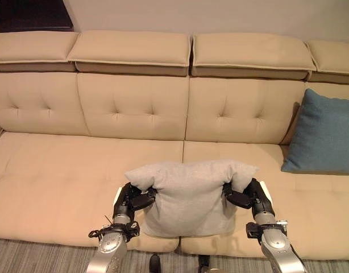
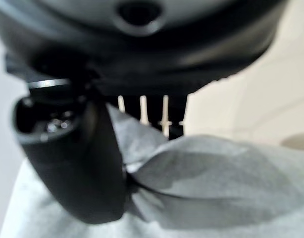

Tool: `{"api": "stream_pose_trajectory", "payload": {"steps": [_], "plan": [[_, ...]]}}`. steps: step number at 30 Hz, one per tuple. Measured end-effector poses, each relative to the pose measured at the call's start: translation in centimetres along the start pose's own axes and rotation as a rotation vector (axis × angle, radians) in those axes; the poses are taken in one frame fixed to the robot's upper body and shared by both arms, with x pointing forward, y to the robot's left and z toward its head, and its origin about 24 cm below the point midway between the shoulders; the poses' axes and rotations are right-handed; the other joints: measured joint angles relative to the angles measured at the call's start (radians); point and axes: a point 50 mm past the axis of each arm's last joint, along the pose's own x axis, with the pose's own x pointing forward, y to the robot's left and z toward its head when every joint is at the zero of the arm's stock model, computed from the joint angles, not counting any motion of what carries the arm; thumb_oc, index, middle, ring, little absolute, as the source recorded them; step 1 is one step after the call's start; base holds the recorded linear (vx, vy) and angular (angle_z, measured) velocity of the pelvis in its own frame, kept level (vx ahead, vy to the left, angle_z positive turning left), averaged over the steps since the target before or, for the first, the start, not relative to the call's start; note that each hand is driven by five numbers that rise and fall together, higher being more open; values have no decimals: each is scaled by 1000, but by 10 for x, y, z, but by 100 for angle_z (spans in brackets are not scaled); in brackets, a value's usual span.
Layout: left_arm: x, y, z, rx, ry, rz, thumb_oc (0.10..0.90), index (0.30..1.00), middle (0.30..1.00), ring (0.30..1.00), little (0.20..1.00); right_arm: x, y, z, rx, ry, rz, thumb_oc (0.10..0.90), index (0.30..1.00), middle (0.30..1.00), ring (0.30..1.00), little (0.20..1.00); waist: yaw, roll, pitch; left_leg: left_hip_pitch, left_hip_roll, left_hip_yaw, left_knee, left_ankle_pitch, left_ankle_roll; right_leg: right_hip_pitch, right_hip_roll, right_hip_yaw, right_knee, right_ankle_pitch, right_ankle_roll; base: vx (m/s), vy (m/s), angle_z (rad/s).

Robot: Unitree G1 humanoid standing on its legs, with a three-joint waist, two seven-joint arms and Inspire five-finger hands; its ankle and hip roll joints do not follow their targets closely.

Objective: Pick up all the scattered cushions and arrange them neatly on the sofa.

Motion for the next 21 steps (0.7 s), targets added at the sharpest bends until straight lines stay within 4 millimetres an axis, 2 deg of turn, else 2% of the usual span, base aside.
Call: {"api": "stream_pose_trajectory", "payload": {"steps": [5,8,12,14,15,20,21], "plan": [[2,5,5,8,-21,17,400,300,300,300,300,3,5,4,0,-17,15,400,300,300,300,300,-1,-8,-5,1,-1,6,-1,-1,1,-3,-1,11,0,0,0,45,28,-6],[8,5,15,45,-60,30,400,300,300,300,300,12,6,16,-19,-60,12,400,300,300,300,300,-1,-9,-6,-9,0,7,-2,-1,1,-12,0,12,-1,0,0,28,4,-1],[21,2,35,63,-135,55,400,300,300,300,300,29,7,41,-45,-152,-10,400,300,300,300,300,0,-13,-11,-51,1,8,-1,9,0,-55,1,13,-1,13,3,5,-4,-1],[32,-3,54,71,-200,80,400,300,300,300,300,44,11,67,-58,-229,-19,400,300,300,300,300,-1,-13,-11,-78,1,12,-1,15,-1,-85,2,16,-1,21,0,1,-19,-4],[40,-8,69,64,-252,97,400,300,300,300,300,51,12,83,-56,-282,-42,400,300,300,300,300,0,-13,-11,-95,1,12,-1,20,-2,-102,2,17,-1,26,-4,-26,-32,-3],[64,-22,117,32,-391,152,400,300,300,300,300,71,15,127,-43,-411,-99,400,300,300,300,300,0,-13,-12,-127,3,13,-1,26,-5,-135,5,17,0,33,-9,-36,-10,0],[70,-27,137,22,-454,168,400,300,300,300,300,76,15,144,-35,-460,-130,400,300,300,300,300,0,-13,-12,-143,3,13,-1,28,-6,-151,5,17,0,35,-12,-96,-15,0]]}}
